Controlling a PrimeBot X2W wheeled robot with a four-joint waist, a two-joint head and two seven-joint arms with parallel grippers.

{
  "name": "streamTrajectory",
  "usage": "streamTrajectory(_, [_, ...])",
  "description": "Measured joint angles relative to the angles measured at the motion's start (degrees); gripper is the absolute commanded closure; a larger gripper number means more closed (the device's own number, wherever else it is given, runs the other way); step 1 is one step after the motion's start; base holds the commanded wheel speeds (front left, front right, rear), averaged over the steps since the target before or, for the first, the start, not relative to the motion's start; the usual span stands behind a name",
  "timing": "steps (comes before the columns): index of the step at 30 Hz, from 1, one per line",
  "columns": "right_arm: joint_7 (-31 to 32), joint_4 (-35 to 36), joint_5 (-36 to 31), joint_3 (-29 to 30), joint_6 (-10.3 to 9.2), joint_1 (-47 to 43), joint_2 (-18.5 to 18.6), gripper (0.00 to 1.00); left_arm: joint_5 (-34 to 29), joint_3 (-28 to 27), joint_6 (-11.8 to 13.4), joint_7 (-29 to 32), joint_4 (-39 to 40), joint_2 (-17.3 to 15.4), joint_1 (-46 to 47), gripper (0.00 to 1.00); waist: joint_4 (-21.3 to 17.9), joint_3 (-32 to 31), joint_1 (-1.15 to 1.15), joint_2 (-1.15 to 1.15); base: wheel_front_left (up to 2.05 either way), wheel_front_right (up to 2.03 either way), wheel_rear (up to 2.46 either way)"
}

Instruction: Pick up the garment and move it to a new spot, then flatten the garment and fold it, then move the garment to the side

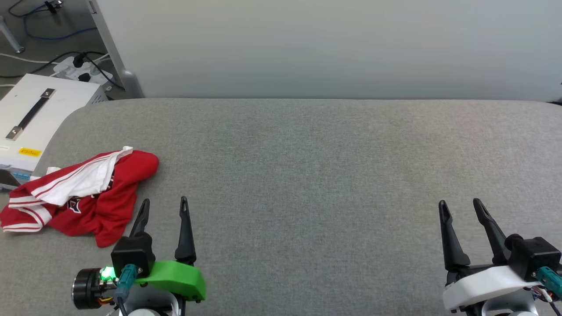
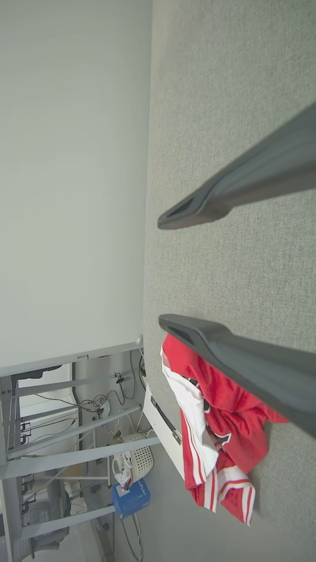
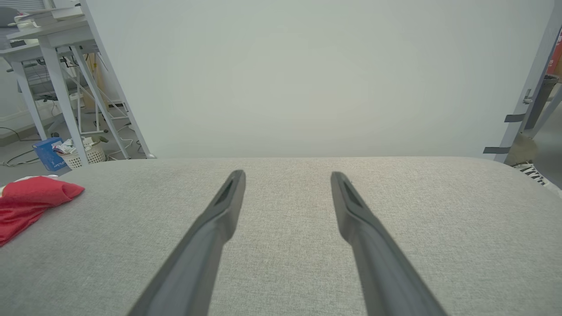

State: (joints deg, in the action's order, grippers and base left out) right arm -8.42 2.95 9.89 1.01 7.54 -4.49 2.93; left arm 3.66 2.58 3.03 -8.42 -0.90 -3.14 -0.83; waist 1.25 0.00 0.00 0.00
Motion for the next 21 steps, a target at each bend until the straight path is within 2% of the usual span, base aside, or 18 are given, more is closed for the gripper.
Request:
streamTrajectory(11, [-1.4, 0.7, 0.0, -1.7, 0.0, -0.1, 0.0, 0.0, 1.4, -0.6, 0.8, -1.4, -0.3, 0.0, 0.0, 0.0, 3.6, 0.8, 0.0, 0.0, 0.0, 0.0, 0.0])
streamTrajectory(21, [-2.5, 1.3, -0.2, -3.3, 0.0, -0.1, 0.0, 0.0, 2.4, -1.8, 1.3, -2.5, -0.6, 0.0, 0.0, 0.0, 8.7, 1.9, 0.0, 0.0, 0.0, 0.0, 0.0])
